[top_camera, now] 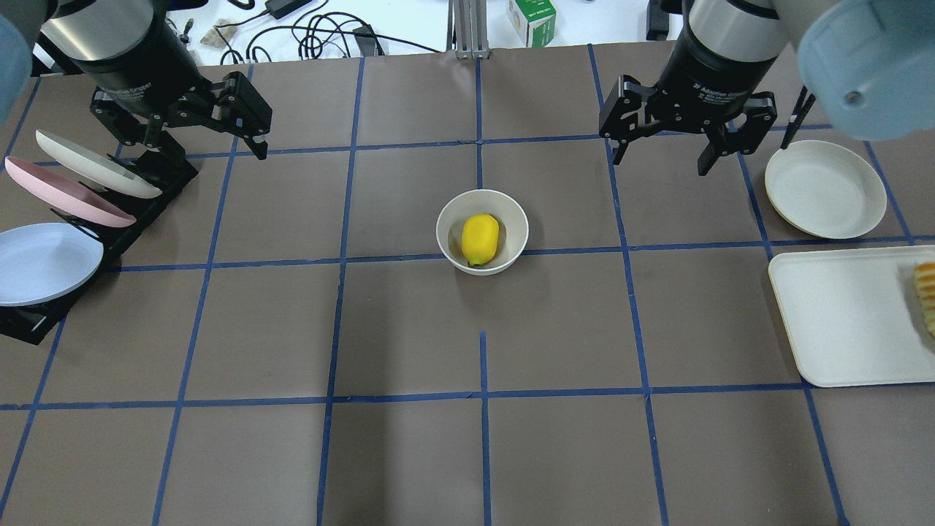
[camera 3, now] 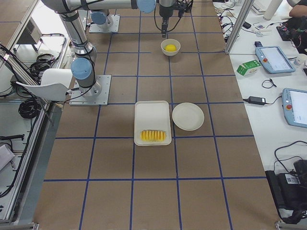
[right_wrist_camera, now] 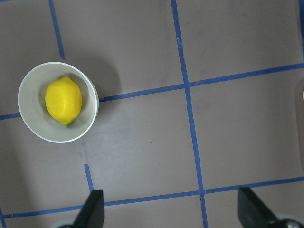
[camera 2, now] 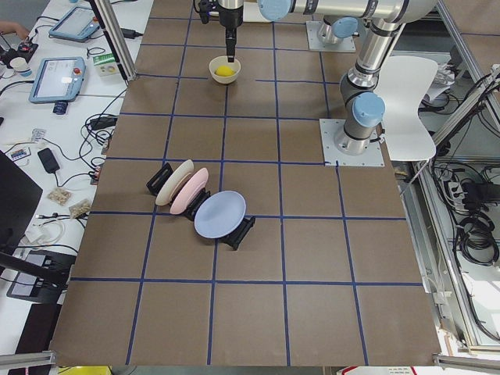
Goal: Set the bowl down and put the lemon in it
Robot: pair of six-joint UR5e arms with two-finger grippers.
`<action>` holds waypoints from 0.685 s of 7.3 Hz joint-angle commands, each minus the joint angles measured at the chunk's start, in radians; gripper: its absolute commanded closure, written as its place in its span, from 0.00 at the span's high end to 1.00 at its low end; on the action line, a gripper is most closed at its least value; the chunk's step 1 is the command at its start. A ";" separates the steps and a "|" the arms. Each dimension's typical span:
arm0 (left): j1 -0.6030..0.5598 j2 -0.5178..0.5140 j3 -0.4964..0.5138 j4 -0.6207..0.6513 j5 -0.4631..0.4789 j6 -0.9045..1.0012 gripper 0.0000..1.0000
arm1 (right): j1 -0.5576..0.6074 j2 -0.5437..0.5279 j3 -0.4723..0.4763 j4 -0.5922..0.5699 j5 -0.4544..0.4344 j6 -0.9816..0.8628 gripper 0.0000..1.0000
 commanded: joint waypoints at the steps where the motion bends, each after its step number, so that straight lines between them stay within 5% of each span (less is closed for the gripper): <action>1: -0.001 -0.001 -0.002 0.000 -0.002 -0.001 1.00 | -0.007 -0.009 0.001 0.013 -0.001 -0.033 1.00; 5: -0.001 -0.001 -0.003 0.000 -0.002 -0.001 1.00 | -0.007 -0.009 0.005 0.009 -0.022 -0.060 1.00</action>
